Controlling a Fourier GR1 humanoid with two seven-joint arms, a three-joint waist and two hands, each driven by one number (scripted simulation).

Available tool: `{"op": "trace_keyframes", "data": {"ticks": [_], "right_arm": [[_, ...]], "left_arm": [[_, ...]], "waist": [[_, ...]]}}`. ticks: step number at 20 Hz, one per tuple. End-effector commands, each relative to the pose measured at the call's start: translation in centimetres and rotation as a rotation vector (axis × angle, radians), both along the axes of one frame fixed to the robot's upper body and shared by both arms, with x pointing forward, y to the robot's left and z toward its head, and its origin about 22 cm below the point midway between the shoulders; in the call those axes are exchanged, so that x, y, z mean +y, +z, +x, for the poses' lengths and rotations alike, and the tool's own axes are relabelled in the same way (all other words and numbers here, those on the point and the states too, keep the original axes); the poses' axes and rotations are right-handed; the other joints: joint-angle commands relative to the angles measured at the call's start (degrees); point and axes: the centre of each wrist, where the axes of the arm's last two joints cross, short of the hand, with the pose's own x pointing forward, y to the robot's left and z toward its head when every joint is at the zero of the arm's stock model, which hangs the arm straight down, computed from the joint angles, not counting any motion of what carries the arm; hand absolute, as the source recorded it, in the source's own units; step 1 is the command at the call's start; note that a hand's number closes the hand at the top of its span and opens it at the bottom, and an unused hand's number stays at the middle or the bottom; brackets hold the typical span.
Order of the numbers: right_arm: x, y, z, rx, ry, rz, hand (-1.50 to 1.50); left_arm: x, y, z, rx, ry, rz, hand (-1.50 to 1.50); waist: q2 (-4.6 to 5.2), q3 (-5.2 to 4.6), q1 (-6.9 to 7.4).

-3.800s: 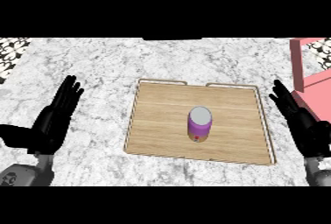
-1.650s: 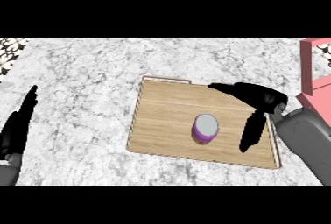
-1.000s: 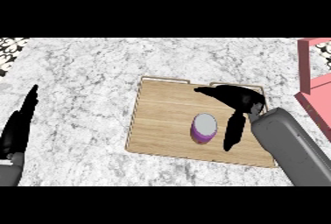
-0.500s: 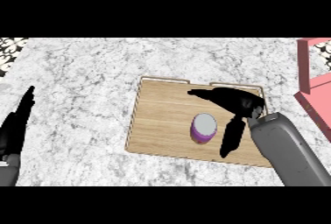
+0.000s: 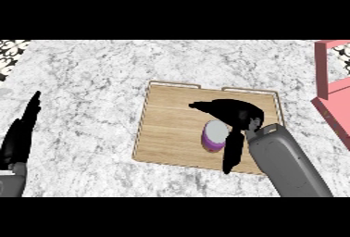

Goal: Pick the can from the tray and place it in the cardboard box

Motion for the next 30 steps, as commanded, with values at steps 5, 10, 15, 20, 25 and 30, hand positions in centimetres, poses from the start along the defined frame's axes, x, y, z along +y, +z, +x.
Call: {"op": "trace_keyframes", "data": {"ticks": [5, 10, 15, 20, 25, 30], "right_arm": [[1.4, -1.5, 0.5, 0.021, -0.046, -0.074, -1.50], [-0.4, -3.6, 0.0, -0.205, -0.042, -0.077, 1.50], [1.0, -5.0, 1.3, -0.311, -0.052, -0.091, 1.50], [-5.4, -2.7, -0.3, -0.469, -0.199, -0.142, 1.50], [-23.4, 1.4, -1.0, -0.576, -0.592, -0.344, 1.50], [-34.2, 6.3, -5.3, -0.766, -0.740, -0.361, 1.50]], "left_arm": [[0.2, 1.8, -0.4, 0.002, 0.000, -0.002, 0.00], [0.8, 0.1, -0.7, 0.018, -0.013, -0.006, 0.00], [0.7, 1.3, -0.1, 0.003, -0.009, 0.007, 0.00], [0.9, 1.3, -0.4, 0.007, 0.017, 0.002, 0.00], [3.7, -0.4, -3.2, 0.039, 0.154, 0.008, 0.00], [3.8, -1.2, -4.3, 0.040, 0.171, -0.014, 0.00]], "waist": [[-0.01, 0.01, 0.14], [0.14, 0.02, 0.24], [0.16, 0.02, 0.38], [-0.29, 0.05, -1.60], [-1.14, 0.70, -10.88], [-1.05, 0.72, -10.39]]}}
